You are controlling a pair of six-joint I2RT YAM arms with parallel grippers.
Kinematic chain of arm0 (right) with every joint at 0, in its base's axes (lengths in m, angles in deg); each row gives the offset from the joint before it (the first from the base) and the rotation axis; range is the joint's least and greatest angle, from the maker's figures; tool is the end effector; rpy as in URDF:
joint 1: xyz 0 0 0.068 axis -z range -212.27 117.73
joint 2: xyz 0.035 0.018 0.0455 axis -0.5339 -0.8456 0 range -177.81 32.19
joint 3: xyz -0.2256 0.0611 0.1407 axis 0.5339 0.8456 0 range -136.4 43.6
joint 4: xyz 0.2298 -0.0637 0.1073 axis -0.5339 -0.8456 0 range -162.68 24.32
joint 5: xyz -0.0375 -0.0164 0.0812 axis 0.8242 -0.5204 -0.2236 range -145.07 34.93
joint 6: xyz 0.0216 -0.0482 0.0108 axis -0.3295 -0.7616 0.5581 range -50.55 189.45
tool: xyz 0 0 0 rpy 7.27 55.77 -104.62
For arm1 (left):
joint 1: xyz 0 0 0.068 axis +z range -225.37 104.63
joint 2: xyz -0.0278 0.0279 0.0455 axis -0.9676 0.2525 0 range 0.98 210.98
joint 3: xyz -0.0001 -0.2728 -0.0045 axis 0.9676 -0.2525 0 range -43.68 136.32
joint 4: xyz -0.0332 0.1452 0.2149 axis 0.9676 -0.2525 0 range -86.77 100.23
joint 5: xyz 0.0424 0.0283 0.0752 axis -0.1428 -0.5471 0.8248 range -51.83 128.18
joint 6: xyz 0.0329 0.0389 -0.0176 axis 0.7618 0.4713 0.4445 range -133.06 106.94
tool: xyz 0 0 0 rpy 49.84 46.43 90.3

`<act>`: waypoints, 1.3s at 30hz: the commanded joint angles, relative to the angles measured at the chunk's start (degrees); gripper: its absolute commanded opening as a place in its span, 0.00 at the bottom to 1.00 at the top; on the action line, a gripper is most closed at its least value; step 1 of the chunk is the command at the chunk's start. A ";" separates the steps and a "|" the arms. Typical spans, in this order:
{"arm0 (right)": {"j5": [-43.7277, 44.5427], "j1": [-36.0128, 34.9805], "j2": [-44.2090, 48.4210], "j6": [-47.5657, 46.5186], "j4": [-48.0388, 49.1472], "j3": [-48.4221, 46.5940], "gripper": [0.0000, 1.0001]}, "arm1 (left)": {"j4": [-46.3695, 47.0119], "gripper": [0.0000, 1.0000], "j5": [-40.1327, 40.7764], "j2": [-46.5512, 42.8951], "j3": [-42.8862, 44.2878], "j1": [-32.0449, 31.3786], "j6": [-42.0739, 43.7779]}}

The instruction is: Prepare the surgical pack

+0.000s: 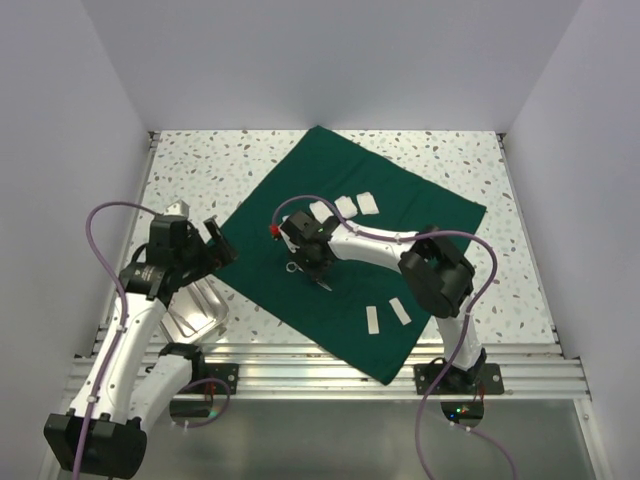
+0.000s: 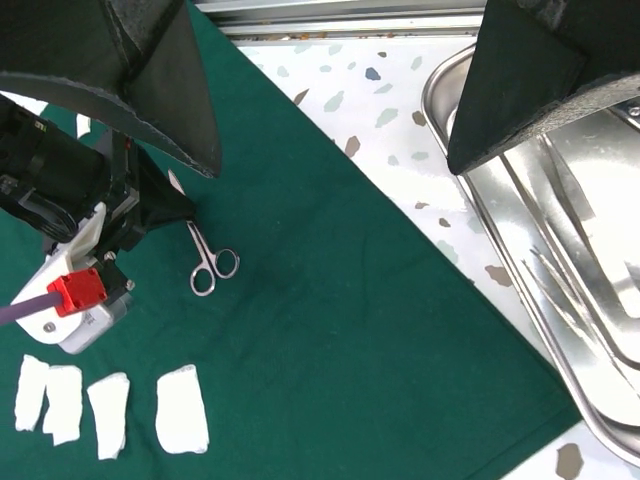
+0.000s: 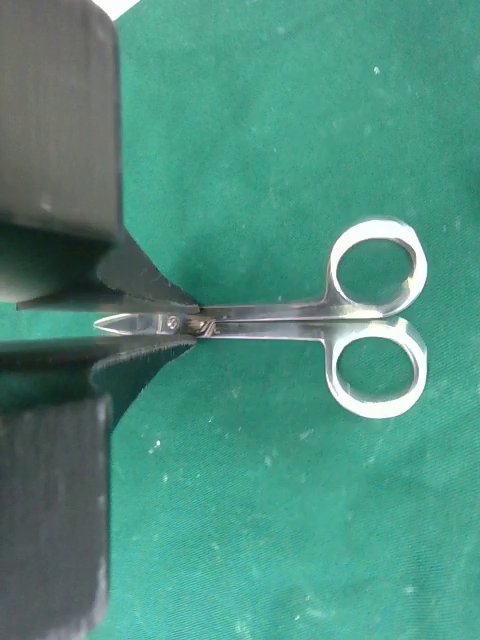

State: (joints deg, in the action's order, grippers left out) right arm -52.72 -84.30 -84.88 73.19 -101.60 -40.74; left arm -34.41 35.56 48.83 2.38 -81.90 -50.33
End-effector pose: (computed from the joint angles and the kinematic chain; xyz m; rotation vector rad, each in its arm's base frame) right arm 0.2587 0.3292 0.1645 -1.1302 2.5476 0.1951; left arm 0.1638 -0.0203 0.2822 -0.6205 2.3398 -0.4122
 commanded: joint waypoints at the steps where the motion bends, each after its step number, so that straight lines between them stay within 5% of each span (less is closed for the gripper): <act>1: 3.19 0.00 -3.07 -0.06 -3.98 -0.74 0.08 | 3.59 0.98 -3.89 -0.84 -1.50 -0.42 -0.16; 3: 4.23 -0.09 -2.81 1.34 -3.72 -0.92 0.00 | 5.08 0.96 -5.64 -0.83 -2.29 -1.21 -1.04; 16: 0.64 2.81 5.28 5.49 -3.10 2.42 0.00 | 15.02 0.89 -8.64 2.85 -8.80 -8.59 -7.46; 17: 0.29 2.72 5.54 5.31 -3.10 2.59 0.03 | 15.11 0.88 -8.55 2.86 -8.62 -8.68 -7.63; 18: 0.03 2.72 6.07 5.04 -2.75 2.86 0.22 | 15.46 0.89 -8.38 2.68 -8.62 -8.77 -7.81; 24: -1.38 2.46 5.72 4.86 -2.93 4.35 0.42 | 15.64 0.88 -8.02 2.50 -8.71 -8.94 -7.64; 39: 1.61 -0.88 5.55 5.39 -2.66 4.71 0.33 | 15.90 0.89 -7.76 1.98 -10.12 -9.12 -7.46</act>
State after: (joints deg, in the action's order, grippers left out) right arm -52.61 -84.47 -79.51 78.46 -103.33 -34.16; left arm -20.71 28.13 51.63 -7.04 -90.57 -57.24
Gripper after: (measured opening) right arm 0.342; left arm 0.887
